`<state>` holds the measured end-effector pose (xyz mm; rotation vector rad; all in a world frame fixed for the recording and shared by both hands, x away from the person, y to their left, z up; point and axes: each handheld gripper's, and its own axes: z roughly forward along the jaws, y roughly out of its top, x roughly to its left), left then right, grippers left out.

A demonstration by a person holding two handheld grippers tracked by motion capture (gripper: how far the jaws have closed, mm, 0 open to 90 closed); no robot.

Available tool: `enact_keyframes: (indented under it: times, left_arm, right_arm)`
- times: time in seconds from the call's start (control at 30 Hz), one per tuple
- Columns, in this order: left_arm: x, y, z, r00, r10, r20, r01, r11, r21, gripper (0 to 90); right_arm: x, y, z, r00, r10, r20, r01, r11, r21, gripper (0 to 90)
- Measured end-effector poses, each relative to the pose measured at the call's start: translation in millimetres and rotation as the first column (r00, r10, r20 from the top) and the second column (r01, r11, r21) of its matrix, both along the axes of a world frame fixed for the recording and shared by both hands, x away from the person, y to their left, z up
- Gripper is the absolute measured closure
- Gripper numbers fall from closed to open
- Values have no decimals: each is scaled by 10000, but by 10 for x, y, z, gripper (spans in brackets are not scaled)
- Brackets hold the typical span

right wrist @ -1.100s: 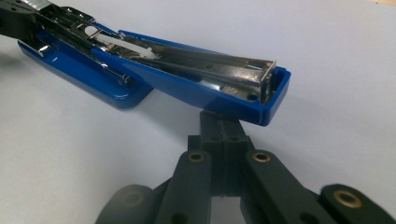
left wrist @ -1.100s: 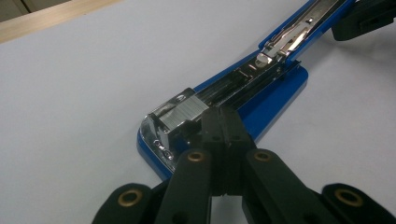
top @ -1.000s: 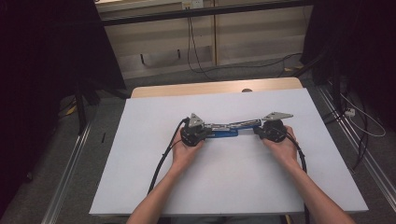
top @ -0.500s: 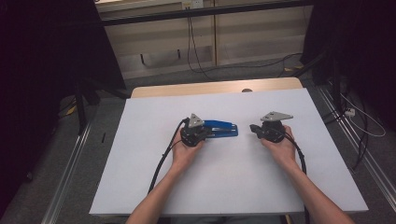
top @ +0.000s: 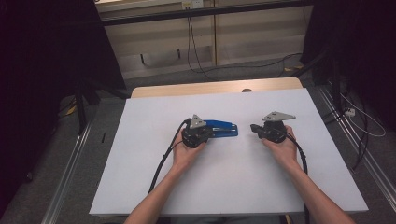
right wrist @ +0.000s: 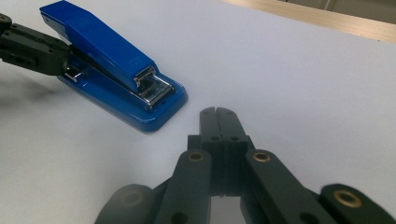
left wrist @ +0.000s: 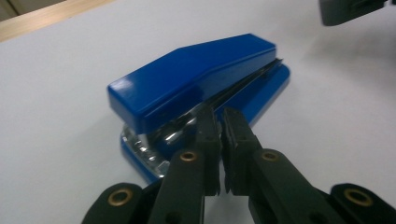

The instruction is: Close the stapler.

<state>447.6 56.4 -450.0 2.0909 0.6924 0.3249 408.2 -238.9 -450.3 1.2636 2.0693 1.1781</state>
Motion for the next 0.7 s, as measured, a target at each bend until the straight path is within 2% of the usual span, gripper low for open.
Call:
enact_keyframes:
  times: [0.2, 0.33, 0.43, 0.53, 0.6, 0.63, 0.7]
  left_arm:
    - [-32, 11, 45, 9996, -127, -239, 118, 9993, -349, 815]
    - [-69, 35, 64, 9991, -242, -360, 228, 9989, -400, 793]
    - [-98, 53, 85, 9992, -265, -296, 253, 9989, -392, 777]
    - [-133, 71, 115, 9993, -315, -193, 309, 9991, -286, 709]
    - [-156, 92, 108, 9995, -209, -247, 200, 9991, -374, 629]
    - [-168, 98, 97, 9993, -193, -317, 180, 9990, -408, 620]
    - [-195, 127, 97, 9997, -116, -209, 108, 9992, -398, 584]
  right_arm:
    - [-29, -20, -12, 10000, 28, 53, -29, 9999, 144, 900]
    - [-48, -31, 17, 9998, -61, 202, 54, 9993, 373, 881]
    - [-54, -37, 24, 9998, -29, 219, 17, 9986, 520, 853]
    - [-58, -35, 31, 9997, 82, 228, -94, 9983, 572, 808]
    - [-66, -29, 45, 9992, 282, 295, -299, 9979, 580, 789]
    - [-69, -24, 48, 9989, 355, 295, -373, 9973, 633, 769]
    - [-76, -6, 50, 9988, 391, 301, -411, 9970, 662, 731]
